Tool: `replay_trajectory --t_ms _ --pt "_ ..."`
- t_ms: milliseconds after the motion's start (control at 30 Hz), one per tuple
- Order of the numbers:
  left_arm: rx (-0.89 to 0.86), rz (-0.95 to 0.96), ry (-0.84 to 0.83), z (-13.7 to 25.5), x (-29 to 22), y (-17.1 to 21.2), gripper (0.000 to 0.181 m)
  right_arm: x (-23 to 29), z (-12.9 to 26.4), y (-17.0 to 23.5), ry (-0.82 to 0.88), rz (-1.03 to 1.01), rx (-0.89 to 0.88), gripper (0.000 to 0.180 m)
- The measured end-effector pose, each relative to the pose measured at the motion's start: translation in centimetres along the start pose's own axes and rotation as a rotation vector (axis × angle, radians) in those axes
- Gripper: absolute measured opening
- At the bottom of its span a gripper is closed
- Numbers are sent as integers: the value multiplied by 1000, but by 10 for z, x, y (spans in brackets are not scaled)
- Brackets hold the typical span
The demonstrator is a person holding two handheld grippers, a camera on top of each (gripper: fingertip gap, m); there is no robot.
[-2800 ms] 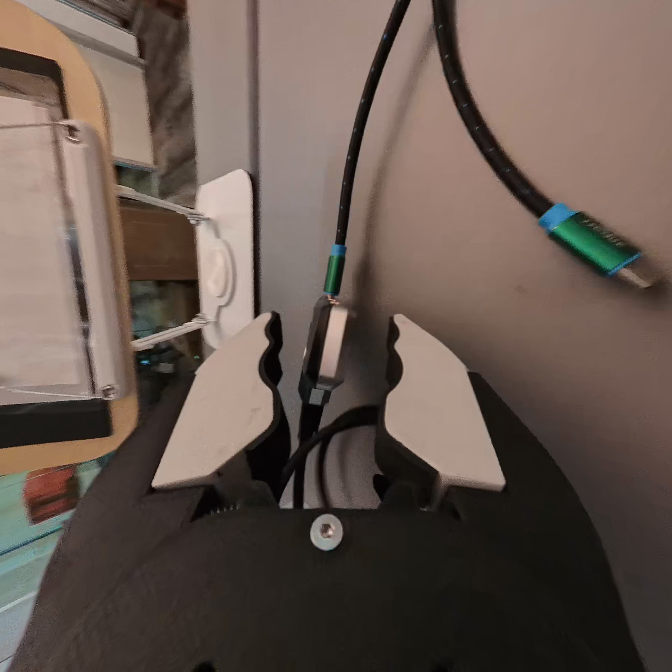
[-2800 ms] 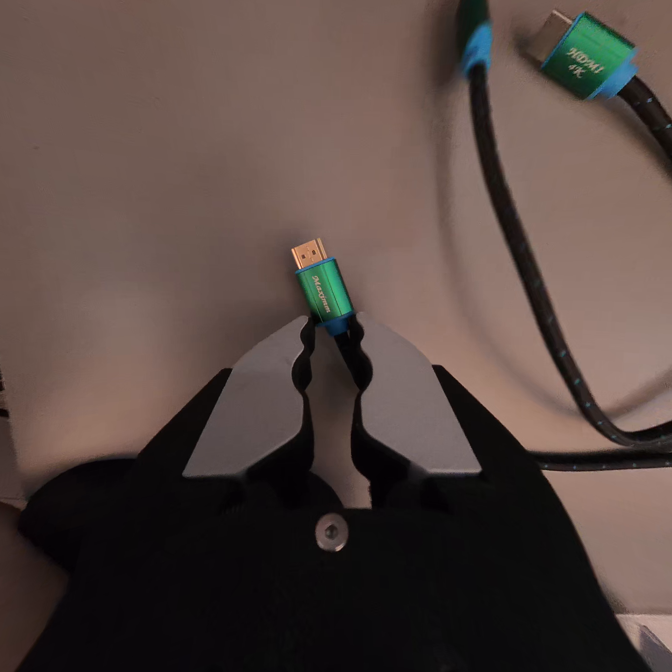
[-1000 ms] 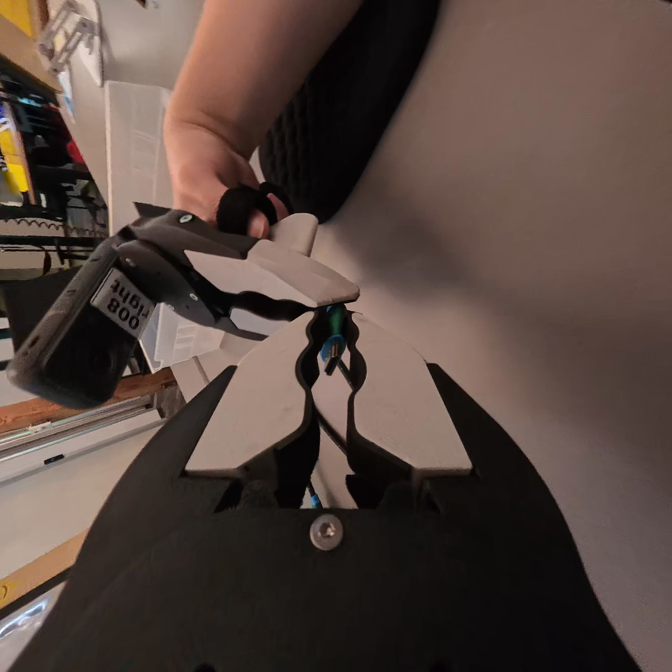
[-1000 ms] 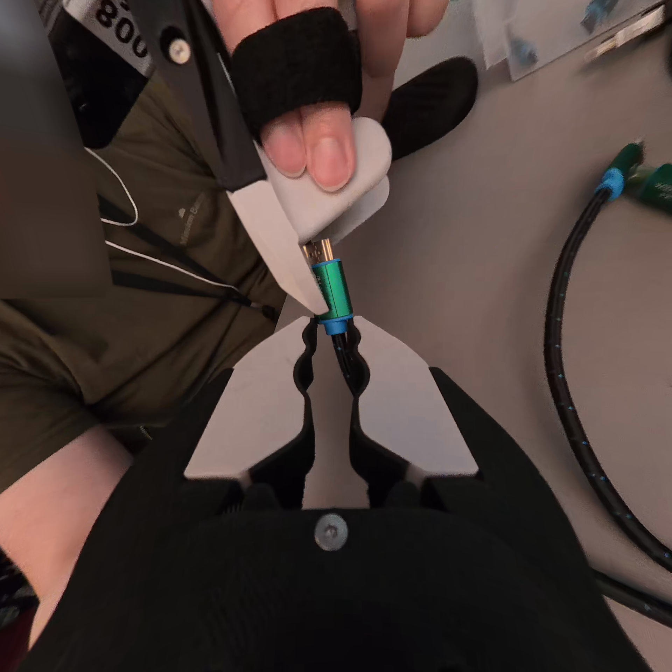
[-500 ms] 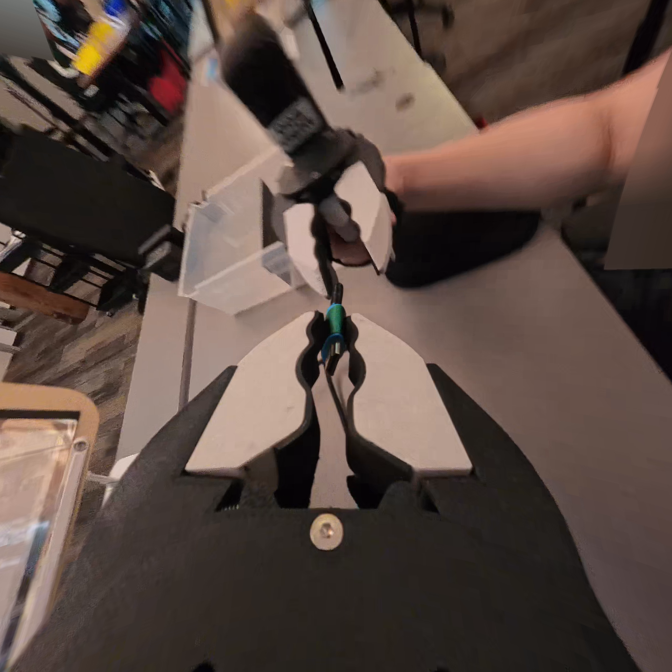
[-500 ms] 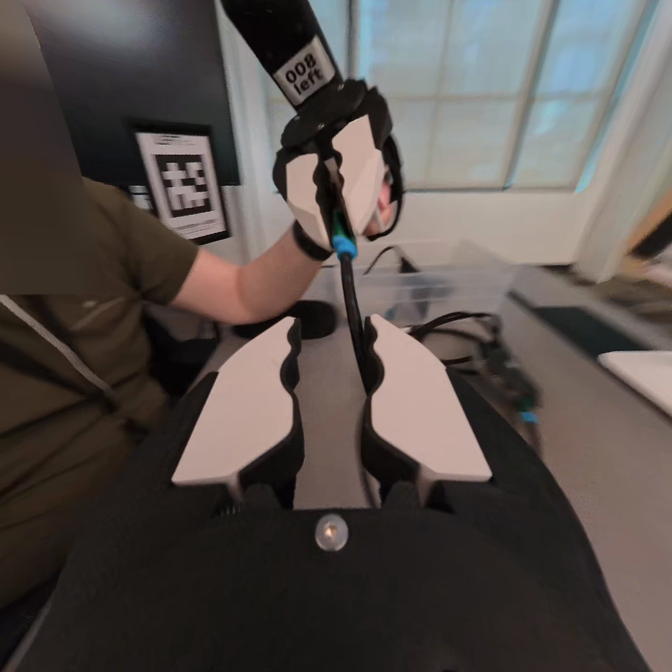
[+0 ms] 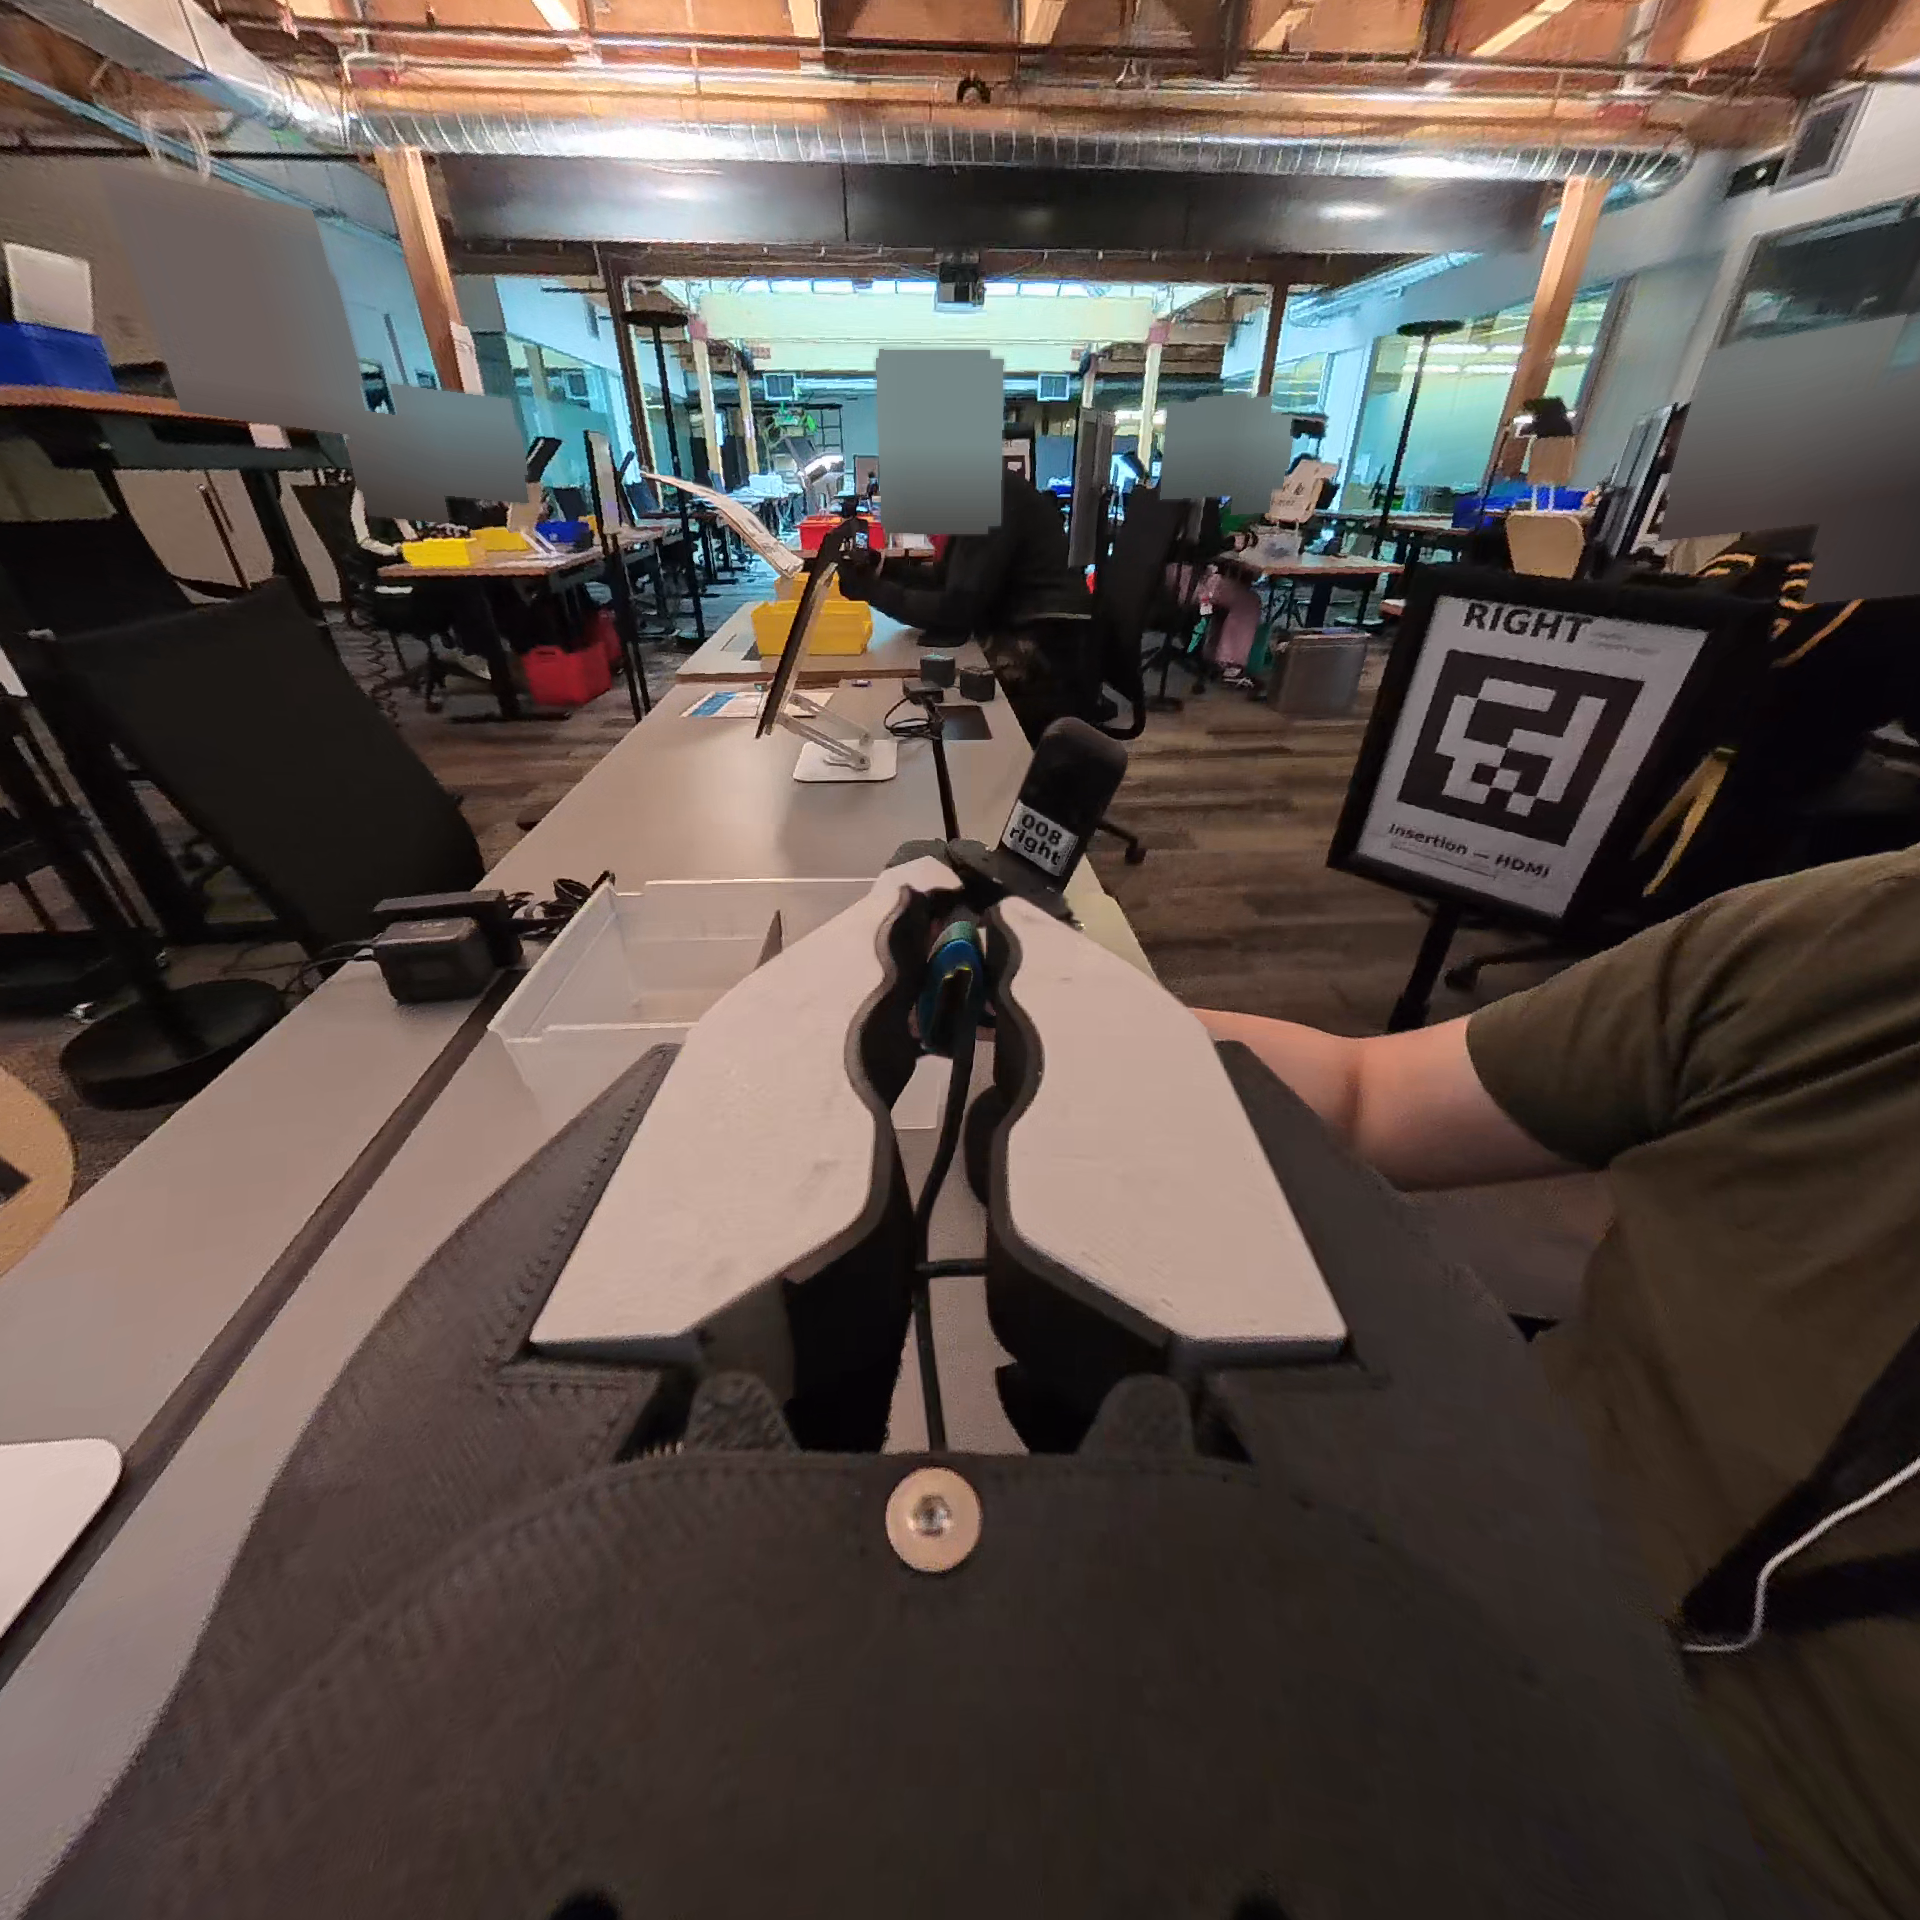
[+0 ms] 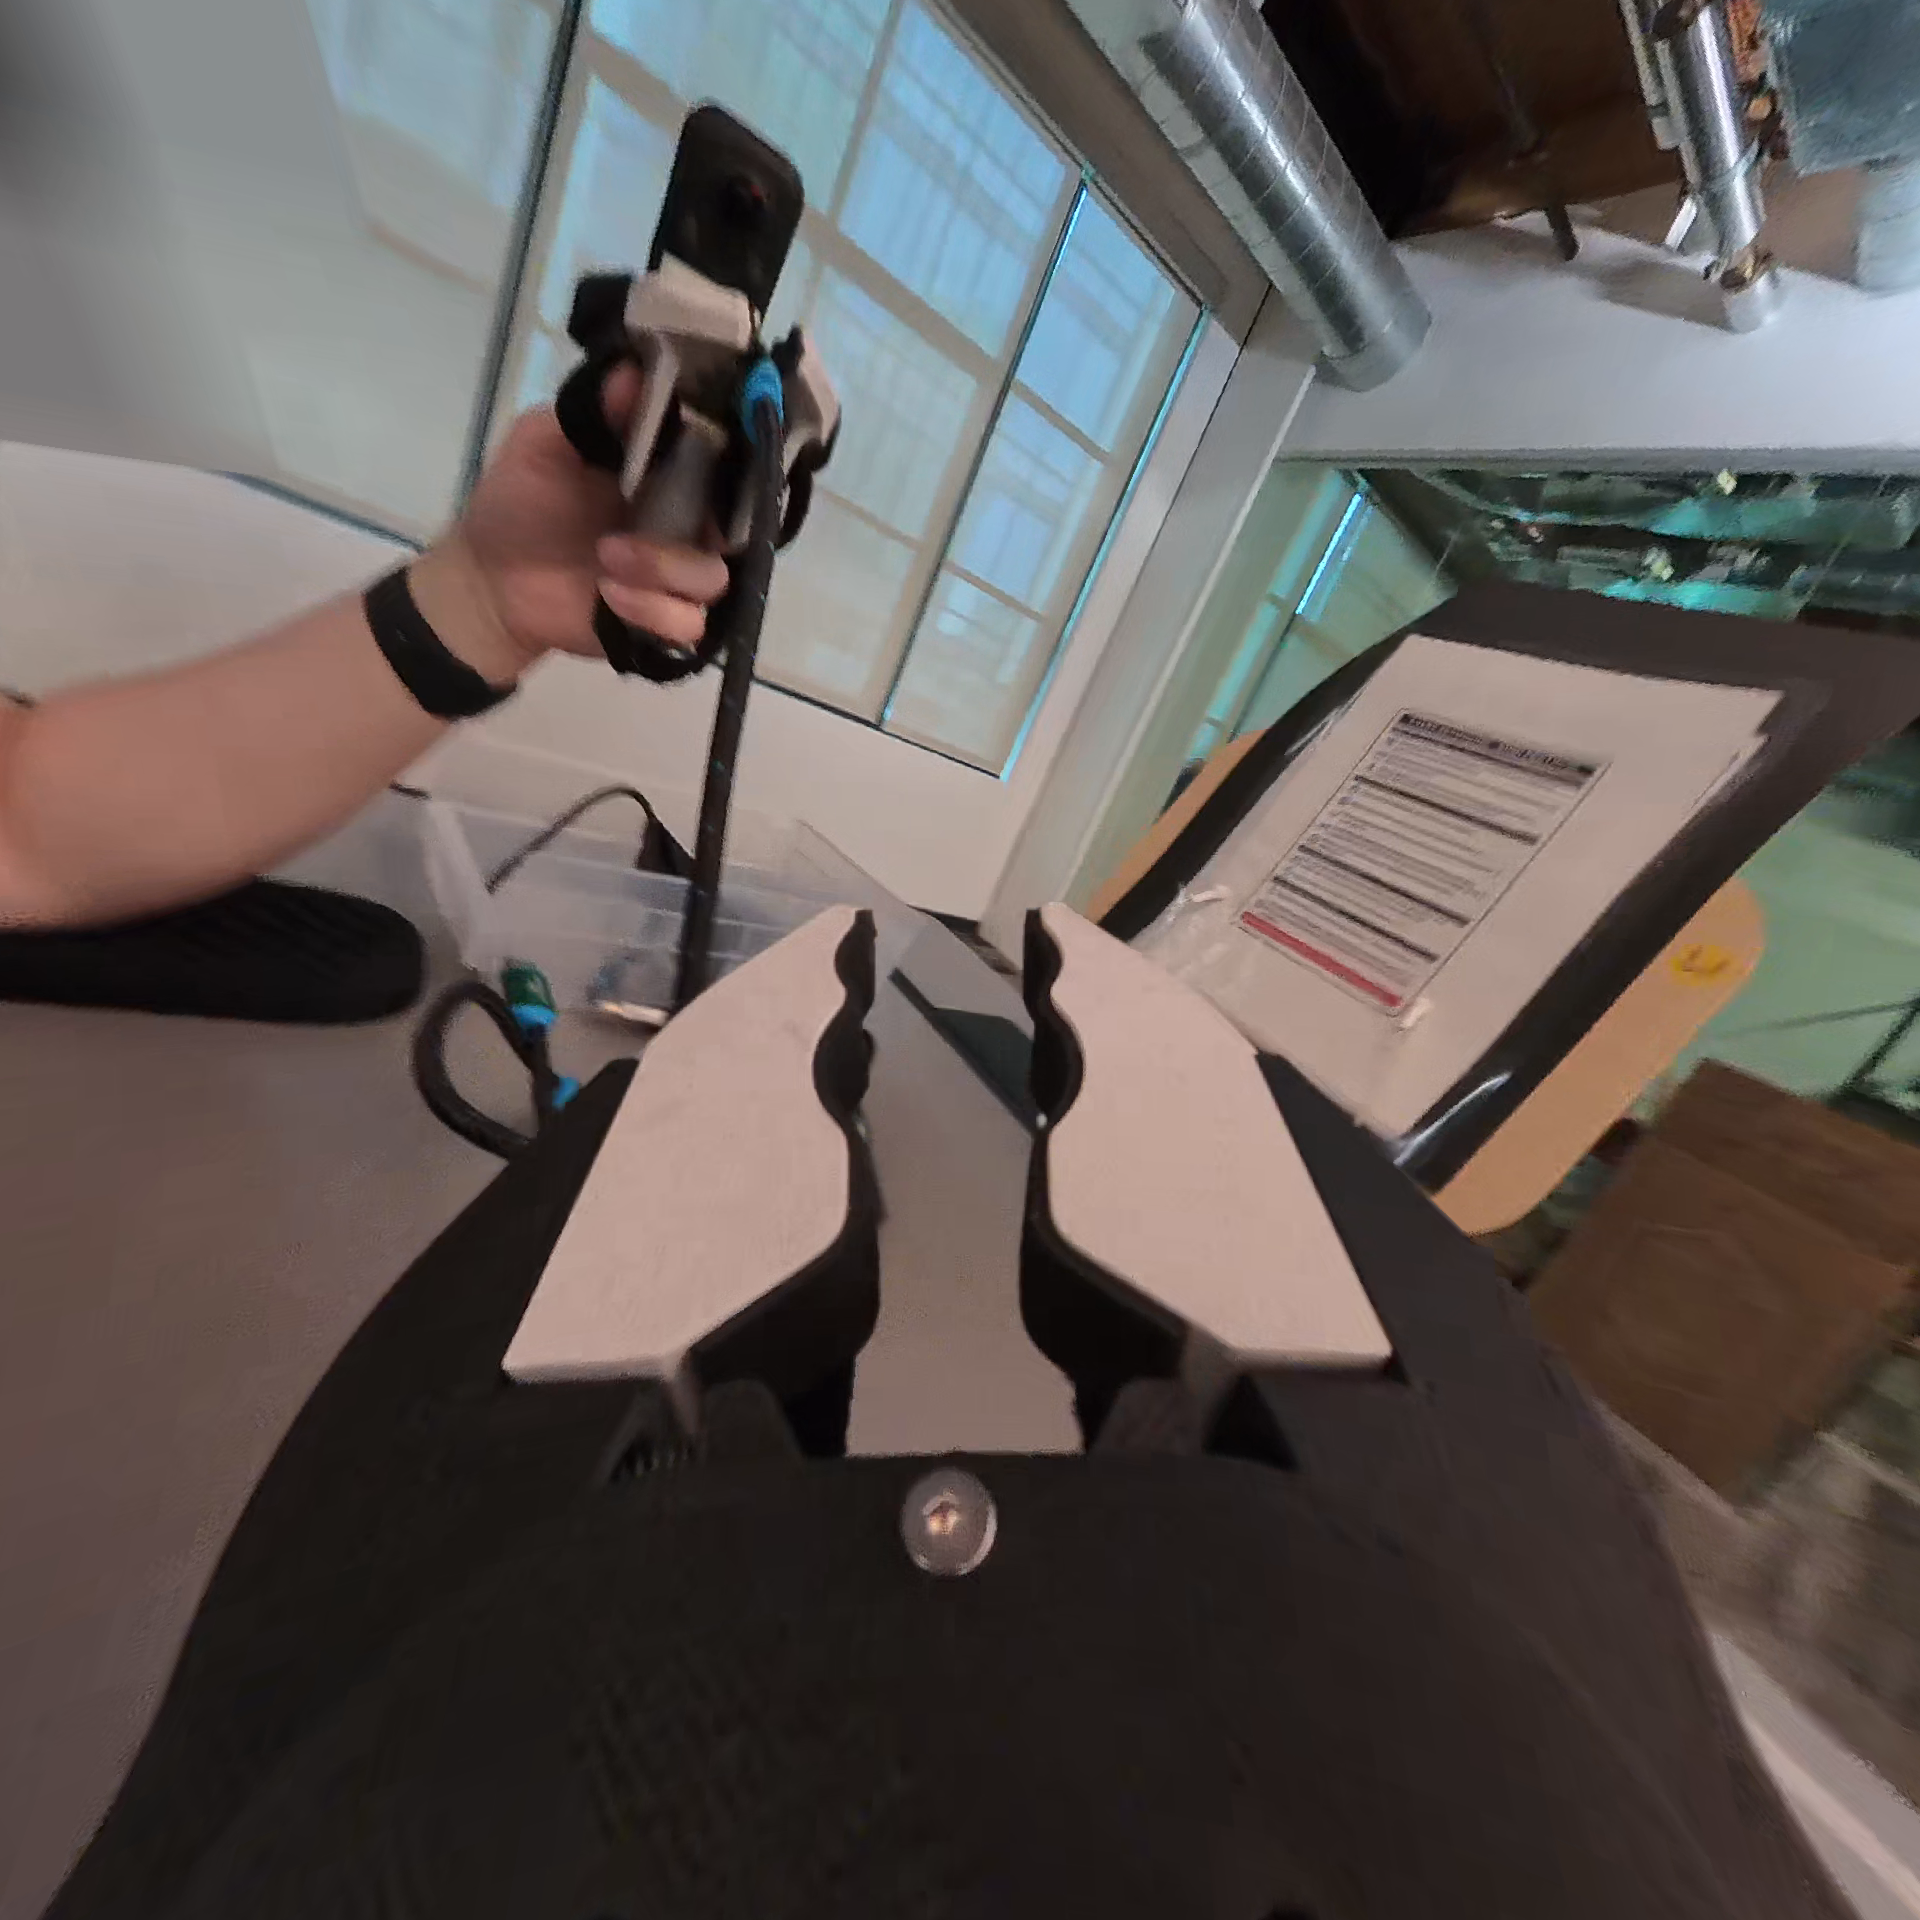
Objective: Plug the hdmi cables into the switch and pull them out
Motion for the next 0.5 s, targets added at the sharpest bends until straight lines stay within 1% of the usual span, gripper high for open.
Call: replay_trajectory --t_ms 100,167,200,267,400,500 --pt "15 5 18 2 -6 -1 10 -6 -23 -9 30 241 17 27" --pt "23 14 48 0 -11 0 10 -2 -47 -16 8 433 13 27" --pt "27 21 54 -1 -12 1 10 0 -61 -14 -5 522 33 29" --pt "44 38 47 -4 -10 5 10 2 -88 -14 24 682 34 40" --pt "34 148 47 -4 6 10 10 26 -122 -25 73 868 -115 45" --pt "24 331 70 -3 27 19 10 34 -127 -37 195 952 -216 50"
Point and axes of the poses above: each gripper's, where its closed fingertips meet, z back along the fingers, y out of its underside, x = y × z across the jaws, the point moved 1 cm from there along z, back along the fingers, and after that the axes turned 9 degrees about z, right-handed, at the moved point
